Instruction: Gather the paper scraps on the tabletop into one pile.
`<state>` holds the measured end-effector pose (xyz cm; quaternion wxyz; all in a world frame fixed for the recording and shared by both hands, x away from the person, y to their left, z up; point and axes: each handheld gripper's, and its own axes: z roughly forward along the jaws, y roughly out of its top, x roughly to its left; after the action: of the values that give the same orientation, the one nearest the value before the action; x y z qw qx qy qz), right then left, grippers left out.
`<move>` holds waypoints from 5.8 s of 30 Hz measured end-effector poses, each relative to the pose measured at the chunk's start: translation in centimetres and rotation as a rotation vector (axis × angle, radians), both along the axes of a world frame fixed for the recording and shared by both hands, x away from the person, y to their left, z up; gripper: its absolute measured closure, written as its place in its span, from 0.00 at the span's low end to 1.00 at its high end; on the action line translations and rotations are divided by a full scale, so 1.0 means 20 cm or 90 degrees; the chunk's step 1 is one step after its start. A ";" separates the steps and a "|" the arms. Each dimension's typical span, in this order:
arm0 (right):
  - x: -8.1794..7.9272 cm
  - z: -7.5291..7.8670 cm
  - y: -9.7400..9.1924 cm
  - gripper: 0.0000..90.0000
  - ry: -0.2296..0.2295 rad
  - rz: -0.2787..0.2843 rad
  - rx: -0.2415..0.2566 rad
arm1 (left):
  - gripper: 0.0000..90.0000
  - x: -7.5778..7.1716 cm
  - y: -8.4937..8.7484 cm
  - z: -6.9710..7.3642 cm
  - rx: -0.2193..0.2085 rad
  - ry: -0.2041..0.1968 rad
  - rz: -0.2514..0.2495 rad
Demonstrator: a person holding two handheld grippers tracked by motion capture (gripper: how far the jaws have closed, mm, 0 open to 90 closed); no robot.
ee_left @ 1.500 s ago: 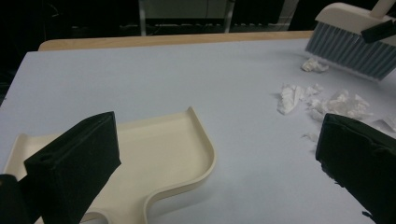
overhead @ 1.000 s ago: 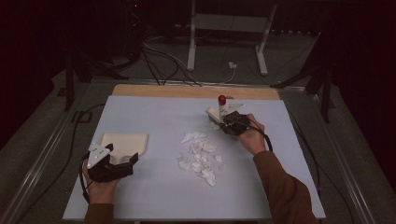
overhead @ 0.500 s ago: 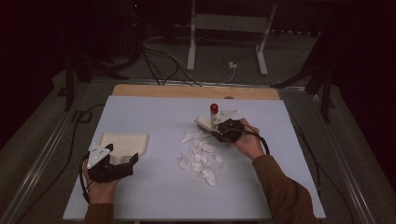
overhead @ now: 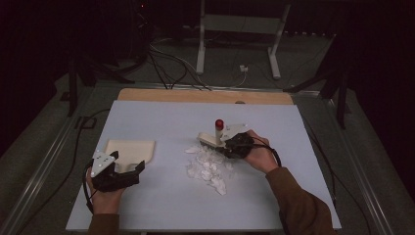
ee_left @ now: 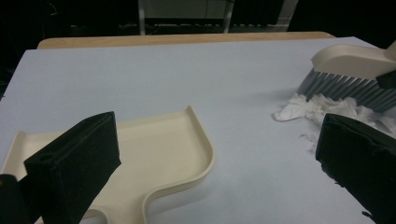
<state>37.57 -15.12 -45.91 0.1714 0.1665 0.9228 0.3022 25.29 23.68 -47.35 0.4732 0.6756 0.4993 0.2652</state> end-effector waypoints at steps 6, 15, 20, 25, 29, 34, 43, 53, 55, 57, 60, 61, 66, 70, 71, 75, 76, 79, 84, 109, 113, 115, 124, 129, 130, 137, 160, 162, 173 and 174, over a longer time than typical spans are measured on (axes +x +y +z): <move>-0.03 0.03 -0.03 0.74 -0.004 0.021 0.011 | 0.01 0.00 0.00 0.00 -0.001 0.001 0.000; 0.01 0.14 -0.15 0.74 -0.017 -0.018 0.082 | 0.01 0.00 0.00 -0.01 0.001 0.004 -0.003; -0.02 0.18 -0.19 0.74 0.005 0.006 0.121 | 0.01 0.00 0.00 0.00 -0.001 0.003 -0.002; -0.06 0.21 -0.21 0.74 0.034 0.057 0.146 | 0.01 0.00 0.00 -0.01 -0.002 0.003 -0.001; -0.11 0.24 -0.21 0.74 0.053 0.092 0.160 | 0.01 0.00 0.00 -0.01 -0.001 0.003 -0.002; -0.17 0.24 -0.21 0.74 0.082 0.137 0.168 | 0.01 0.00 -0.01 -0.01 0.001 0.005 -0.003; -0.23 0.20 -0.15 0.74 0.126 0.201 0.140 | 0.01 0.00 -0.01 -0.01 0.001 0.007 0.000; -0.27 0.15 -0.09 0.74 0.163 0.250 0.112 | 0.01 0.00 0.00 -0.01 -0.002 0.005 0.002; -0.28 0.15 -0.08 0.74 0.166 0.260 0.109 | 0.01 0.00 0.00 -0.01 -0.002 0.006 0.002; -0.28 0.14 -0.08 0.74 0.168 0.276 0.105 | 0.01 0.00 0.00 -0.01 0.000 0.006 0.001; -0.30 0.13 -0.07 0.74 0.174 0.289 0.095 | 0.01 0.00 0.00 -0.01 0.001 0.006 0.001; -0.30 0.13 -0.06 0.74 0.180 0.292 0.091 | 0.01 0.00 0.00 -0.01 0.000 0.005 0.001; -0.31 0.11 -0.04 0.74 0.203 0.313 0.070 | 0.01 0.00 0.00 -0.01 -0.003 0.005 0.004; -0.30 0.06 -0.03 0.74 0.214 0.322 0.036 | 0.01 0.00 0.00 -0.01 -0.002 0.005 0.003; -0.29 0.05 -0.02 0.74 0.214 0.318 0.031 | 0.01 0.00 0.00 -0.01 -0.003 0.005 0.003; -0.26 0.03 -0.01 0.74 0.207 0.322 0.030 | 0.01 0.00 0.00 -0.01 -0.002 0.006 0.004; -0.25 0.03 -0.01 0.74 0.205 0.318 0.032 | 0.01 0.00 0.00 -0.01 -0.003 0.006 0.004; -0.23 0.02 0.00 0.74 0.194 0.315 0.030 | 0.01 0.00 0.00 -0.01 -0.001 0.007 0.003; -0.19 0.02 0.02 0.74 0.179 0.308 0.027 | 0.01 0.00 0.00 -0.01 -0.002 0.006 0.004; -0.02 0.02 0.05 0.74 0.104 0.245 0.026 | 0.01 0.00 0.01 -0.01 -0.002 0.005 0.004; -0.01 0.02 0.04 0.74 0.096 0.223 0.032 | 0.01 0.00 0.01 -0.01 -0.004 0.006 0.005; -0.02 0.02 0.03 0.74 0.097 0.226 0.032 | 0.01 0.00 0.01 -0.01 -0.003 0.006 0.005; -0.10 0.11 -0.04 0.74 0.096 0.190 0.117 | 0.01 0.00 0.00 -0.01 -0.003 0.007 0.004; -0.09 0.16 -0.10 0.74 0.098 0.085 0.171 | 0.01 0.00 0.00 -0.01 0.000 0.009 0.003; -0.08 0.17 -0.12 0.74 0.100 0.062 0.182 | 0.01 0.00 0.00 -0.01 -0.001 0.009 0.003; -0.03 0.17 -0.23 0.74 0.106 -0.090 0.236 | 0.01 0.00 0.00 -0.02 0.000 0.011 0.001; -0.13 0.11 -0.21 0.74 0.067 -0.443 0.132 | 0.01 0.00 0.00 -0.01 -0.001 0.008 0.005; -0.14 0.10 -0.19 0.74 0.059 -0.458 0.115 | 0.01 0.00 0.00 -0.01 -0.002 0.008 0.004; -0.13 0.02 -0.08 0.74 0.090 -0.505 0.111 | 0.01 0.00 0.01 -0.01 -0.004 0.007 0.006; -0.13 0.02 -0.07 0.74 0.091 -0.505 0.109 | 0.01 0.00 0.01 -0.01 -0.003 0.007 0.006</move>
<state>34.92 -16.47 -45.57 0.1953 0.5437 0.7682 0.2761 25.21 23.80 -47.56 0.4710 0.6732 0.5060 0.2626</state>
